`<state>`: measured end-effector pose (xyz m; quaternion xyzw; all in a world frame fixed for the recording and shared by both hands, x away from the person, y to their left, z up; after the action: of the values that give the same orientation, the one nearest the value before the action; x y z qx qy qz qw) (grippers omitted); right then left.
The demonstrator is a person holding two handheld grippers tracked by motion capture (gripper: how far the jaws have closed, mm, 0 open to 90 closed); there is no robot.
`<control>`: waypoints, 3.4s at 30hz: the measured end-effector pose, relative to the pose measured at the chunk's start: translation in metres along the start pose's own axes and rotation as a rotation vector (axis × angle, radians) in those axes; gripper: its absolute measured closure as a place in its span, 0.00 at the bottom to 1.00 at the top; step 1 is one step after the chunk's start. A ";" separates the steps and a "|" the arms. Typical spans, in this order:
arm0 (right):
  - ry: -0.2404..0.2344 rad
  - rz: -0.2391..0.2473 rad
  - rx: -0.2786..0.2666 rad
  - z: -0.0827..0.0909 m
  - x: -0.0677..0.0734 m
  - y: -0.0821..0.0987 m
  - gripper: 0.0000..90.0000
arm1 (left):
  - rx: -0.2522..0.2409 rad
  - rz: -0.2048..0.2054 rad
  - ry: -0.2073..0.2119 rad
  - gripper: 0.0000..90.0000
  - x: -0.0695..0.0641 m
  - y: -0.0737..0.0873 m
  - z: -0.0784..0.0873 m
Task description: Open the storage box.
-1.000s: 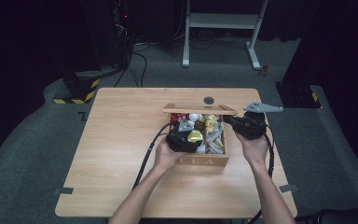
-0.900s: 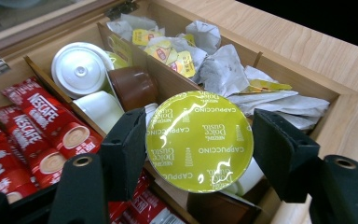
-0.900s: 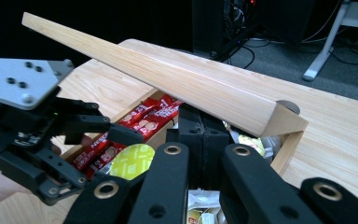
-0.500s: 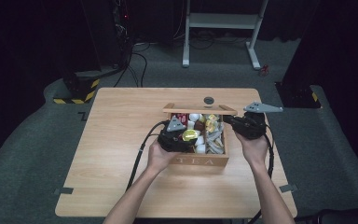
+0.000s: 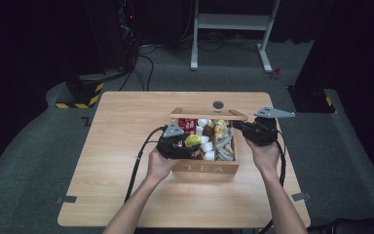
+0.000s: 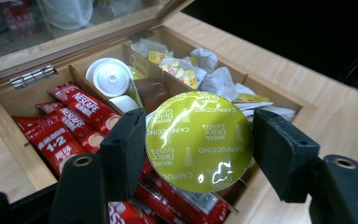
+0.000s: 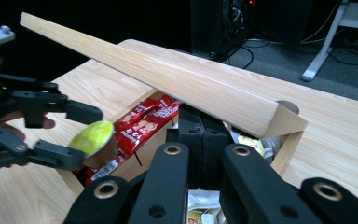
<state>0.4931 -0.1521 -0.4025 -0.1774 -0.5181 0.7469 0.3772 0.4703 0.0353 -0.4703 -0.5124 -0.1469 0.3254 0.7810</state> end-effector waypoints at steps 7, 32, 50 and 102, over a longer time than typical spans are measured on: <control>-0.004 -0.010 -0.002 -0.001 0.001 0.001 1.00 | -0.026 0.030 -0.021 0.42 0.012 0.000 0.019; 0.000 -0.005 0.004 -0.001 0.001 0.003 1.00 | -0.099 0.108 -0.089 0.42 0.045 0.007 0.059; 0.004 0.002 0.014 -0.001 0.003 0.003 1.00 | -0.091 0.103 -0.196 0.42 0.070 0.024 0.088; 0.001 0.003 0.013 0.000 0.004 0.003 1.00 | 0.118 0.153 -0.351 0.42 0.112 0.095 0.062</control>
<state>0.4897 -0.1496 -0.4049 -0.1759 -0.5129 0.7506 0.3775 0.4845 0.1778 -0.5401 -0.4108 -0.2219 0.4763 0.7451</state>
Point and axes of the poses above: each handheld gripper's, and its own axes: z roughly backward along the jaws, y roughly out of its underside, x roughly to its left, the point moved 9 cm from there along -z, roughly forward along the jaws, and after that the axes turned 3 degrees about -x, right-handed, at the moved point
